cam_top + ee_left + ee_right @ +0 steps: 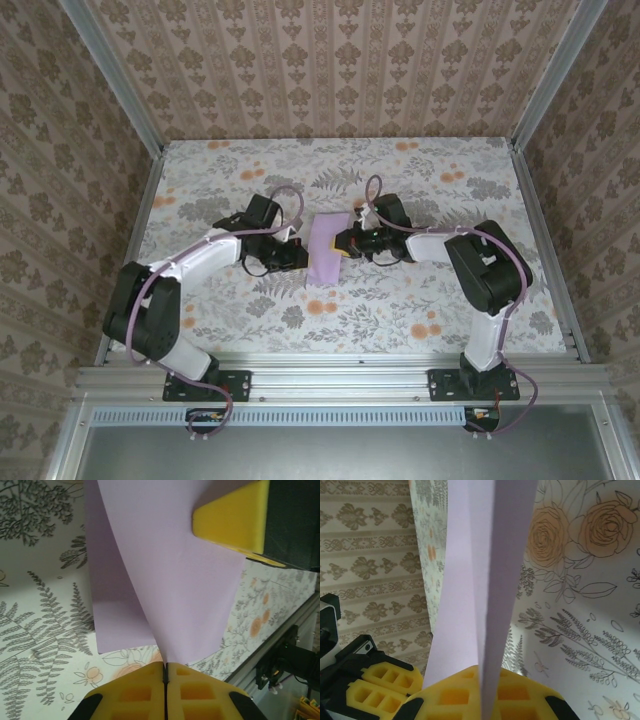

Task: Fold a paper plane with a square sheet of paper (pick it up from the middle)
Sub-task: Fold the triangle a second time at the center of the table.

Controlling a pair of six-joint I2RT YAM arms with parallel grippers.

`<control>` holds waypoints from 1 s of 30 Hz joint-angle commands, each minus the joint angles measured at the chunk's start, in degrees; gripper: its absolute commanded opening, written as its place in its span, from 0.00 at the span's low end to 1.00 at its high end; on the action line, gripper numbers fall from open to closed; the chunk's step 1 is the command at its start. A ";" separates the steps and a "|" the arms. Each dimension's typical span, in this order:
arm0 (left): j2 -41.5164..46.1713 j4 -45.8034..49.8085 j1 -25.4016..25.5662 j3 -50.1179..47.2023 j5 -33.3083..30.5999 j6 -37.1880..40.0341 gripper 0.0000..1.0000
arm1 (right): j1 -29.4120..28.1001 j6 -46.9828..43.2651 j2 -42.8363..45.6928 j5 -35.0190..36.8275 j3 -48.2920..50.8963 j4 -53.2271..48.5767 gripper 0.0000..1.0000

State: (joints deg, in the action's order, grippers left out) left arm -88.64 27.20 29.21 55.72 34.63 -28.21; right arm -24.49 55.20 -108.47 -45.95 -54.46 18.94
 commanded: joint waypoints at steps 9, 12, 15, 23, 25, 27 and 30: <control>-7.34 -1.46 0.76 1.99 -1.19 0.15 0.08 | -0.61 -11.01 -3.48 1.61 -4.56 -12.29 0.09; -8.15 -2.10 1.15 1.95 -1.18 -0.70 0.08 | -0.65 -13.52 -3.26 3.58 -5.59 -15.84 0.14; -8.12 -2.11 1.54 1.99 -2.15 -1.28 0.07 | -0.69 -15.89 -2.85 5.51 -6.72 -19.80 0.17; -7.06 -3.15 3.00 0.51 -3.68 -4.13 0.02 | -0.24 -22.96 -0.31 11.64 -11.86 -34.12 0.35; -6.68 -4.12 3.43 -0.14 -3.90 -5.38 0.02 | 0.21 -24.98 0.14 13.40 -13.93 -38.58 0.37; -6.57 -5.39 4.04 -0.87 -3.81 -6.71 0.01 | 0.72 -26.26 0.67 15.29 -15.18 -41.97 0.39; -6.59 -7.50 4.76 -1.82 -3.91 -8.69 0.00 | 1.42 -28.33 0.97 18.14 -16.80 -46.59 0.42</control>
State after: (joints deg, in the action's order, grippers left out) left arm -96.68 22.06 33.26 55.42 31.29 -33.52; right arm -23.92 31.00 -109.71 -32.60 -69.08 -18.72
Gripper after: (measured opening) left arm 0.049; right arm 0.412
